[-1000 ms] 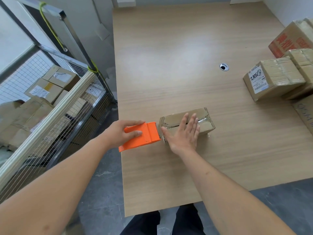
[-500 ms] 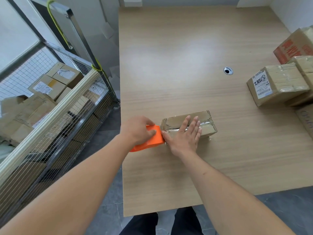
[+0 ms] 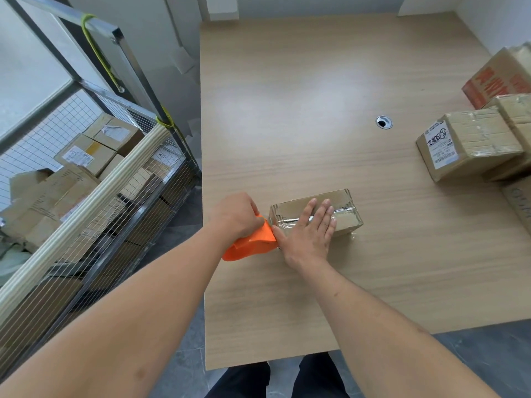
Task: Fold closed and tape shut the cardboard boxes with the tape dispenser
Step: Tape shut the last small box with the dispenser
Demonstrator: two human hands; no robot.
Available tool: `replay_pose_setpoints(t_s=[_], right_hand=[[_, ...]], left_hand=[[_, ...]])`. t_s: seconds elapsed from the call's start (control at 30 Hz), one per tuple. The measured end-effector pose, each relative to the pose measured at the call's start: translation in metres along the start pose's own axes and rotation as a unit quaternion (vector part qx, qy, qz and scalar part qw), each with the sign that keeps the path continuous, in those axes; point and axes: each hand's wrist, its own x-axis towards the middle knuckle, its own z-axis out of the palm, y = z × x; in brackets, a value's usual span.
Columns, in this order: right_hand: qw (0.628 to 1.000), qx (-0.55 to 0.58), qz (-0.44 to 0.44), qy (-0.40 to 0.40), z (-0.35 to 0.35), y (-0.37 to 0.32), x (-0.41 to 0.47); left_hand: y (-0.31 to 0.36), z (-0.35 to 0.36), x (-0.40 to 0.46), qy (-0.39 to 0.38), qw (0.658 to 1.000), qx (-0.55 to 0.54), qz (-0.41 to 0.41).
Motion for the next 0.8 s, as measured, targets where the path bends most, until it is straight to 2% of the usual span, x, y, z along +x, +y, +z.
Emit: replay_pose_setpoints(t_s=[0.17,0.3,0.7,0.8], right_hand=[[1.0,-0.008,-0.018,-0.01,-0.002,0.004,0.001],[1.0,-0.008,-0.025,-0.017,-0.005,0.004,0.001],[0.999,-0.008,-0.029,-0.04,-0.011,0.002,0.001],[0.999,-0.001,-0.033,-0.038,-0.01,0.002,0.002]], left_hand=[[0.003,-0.001,0.001,-0.025,1.0,-0.003,-0.012],[0.006,0.0,-0.001,-0.013,1.0,0.009,0.002],[0.03,0.008,-0.016,0.021,0.98,0.172,0.094],[0.025,0.03,-0.025,-0.004,0.983,0.157,0.091]])
